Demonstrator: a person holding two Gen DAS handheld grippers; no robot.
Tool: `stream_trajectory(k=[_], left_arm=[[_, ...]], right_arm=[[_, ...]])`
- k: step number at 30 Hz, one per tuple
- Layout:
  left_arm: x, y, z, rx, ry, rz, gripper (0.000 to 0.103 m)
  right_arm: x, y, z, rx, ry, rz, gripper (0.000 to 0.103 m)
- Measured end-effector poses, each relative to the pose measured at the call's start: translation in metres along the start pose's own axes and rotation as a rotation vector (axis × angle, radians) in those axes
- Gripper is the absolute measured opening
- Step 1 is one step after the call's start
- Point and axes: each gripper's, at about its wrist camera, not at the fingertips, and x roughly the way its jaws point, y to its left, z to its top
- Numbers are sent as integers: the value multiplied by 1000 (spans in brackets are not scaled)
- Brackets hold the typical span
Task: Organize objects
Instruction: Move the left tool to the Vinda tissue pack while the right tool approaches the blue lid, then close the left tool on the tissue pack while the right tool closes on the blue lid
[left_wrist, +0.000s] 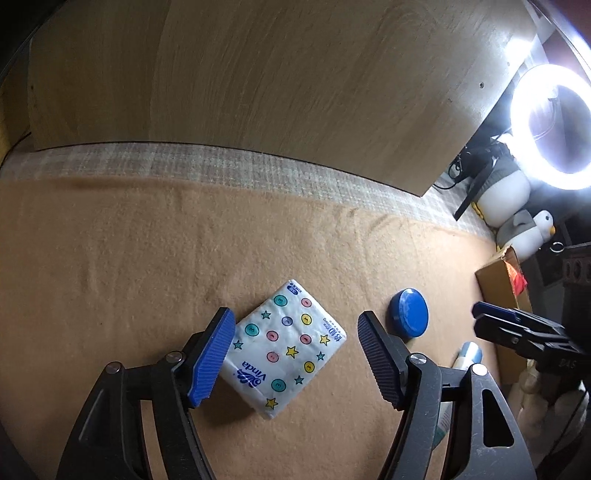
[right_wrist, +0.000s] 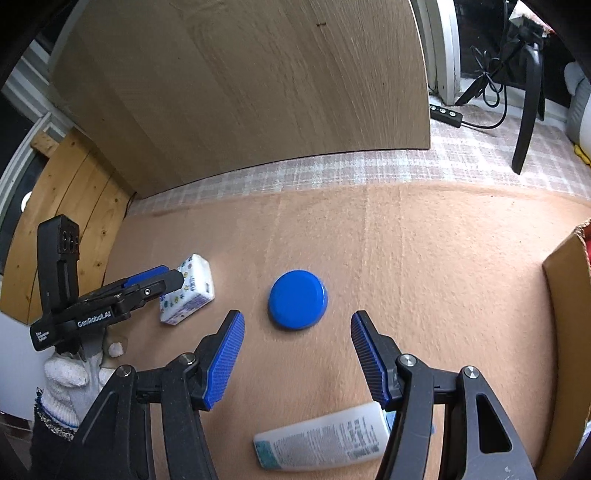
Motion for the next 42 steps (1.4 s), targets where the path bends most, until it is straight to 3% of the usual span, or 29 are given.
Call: stream_trajectory(k=[4, 8, 15, 17, 25, 30, 39, 42], left_arm=[[0, -9, -7, 32, 14, -3, 72], [4, -27, -16, 101, 32, 50, 72], [18, -54, -19, 213, 44, 270, 72], [22, -57, -20, 234, 52, 296, 72], [25, -55, -22, 221, 61, 304, 72], [26, -53, -26, 211, 69, 304, 62], [20, -49, -35, 197, 52, 301, 57], [16, -47, -40, 183, 44, 297, 57]], right_arm=[[13, 2, 5, -10, 21, -5, 56], [27, 4, 11, -24, 39, -20, 56], [47, 13, 17, -80, 61, -82, 56], [52, 17, 17, -102, 68, -100, 56], [66, 32, 16, -205, 92, -163, 56], [74, 36, 14, -251, 109, -203, 56], [79, 44, 10, -325, 107, -259, 56], [78, 46, 7, -350, 104, -264, 51]])
